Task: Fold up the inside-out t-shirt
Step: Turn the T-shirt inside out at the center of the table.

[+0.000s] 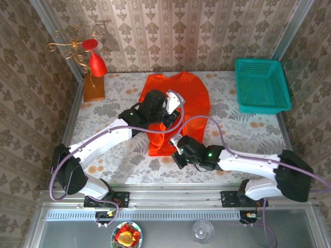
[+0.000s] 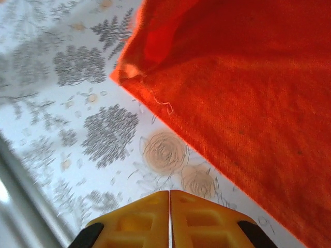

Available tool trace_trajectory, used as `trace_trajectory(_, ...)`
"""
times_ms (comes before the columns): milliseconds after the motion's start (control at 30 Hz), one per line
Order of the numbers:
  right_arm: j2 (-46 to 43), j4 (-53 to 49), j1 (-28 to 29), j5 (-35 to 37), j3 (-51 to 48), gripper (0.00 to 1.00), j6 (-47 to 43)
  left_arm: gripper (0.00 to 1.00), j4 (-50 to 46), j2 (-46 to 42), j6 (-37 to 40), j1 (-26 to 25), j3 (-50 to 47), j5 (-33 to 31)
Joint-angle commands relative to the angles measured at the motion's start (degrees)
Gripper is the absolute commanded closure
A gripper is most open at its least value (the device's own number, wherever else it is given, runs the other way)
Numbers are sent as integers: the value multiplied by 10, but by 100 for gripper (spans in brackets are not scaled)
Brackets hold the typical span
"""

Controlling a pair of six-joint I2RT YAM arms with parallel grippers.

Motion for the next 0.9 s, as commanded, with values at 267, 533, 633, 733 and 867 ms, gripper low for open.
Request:
trace_trajectory(267, 218, 235, -6, 171, 54, 92, 38, 100, -33, -63, -19, -39, -3, 8)
trace_trajectory(533, 240, 255, -74, 195, 81, 84, 73, 100, -86, -96, -12, -72, 18, 7)
trace_trajectory(633, 258, 231, -113, 161, 113, 85, 93, 100, -82, -100, -17, -85, 31, 42)
trace_trajectory(733, 270, 232, -135, 146, 134, 83, 93, 100, -83, -104, -22, -102, 54, 68)
trace_trajectory(867, 303, 194, -160, 121, 189, 66, 84, 100, -64, -110, -28, -117, 67, 135)
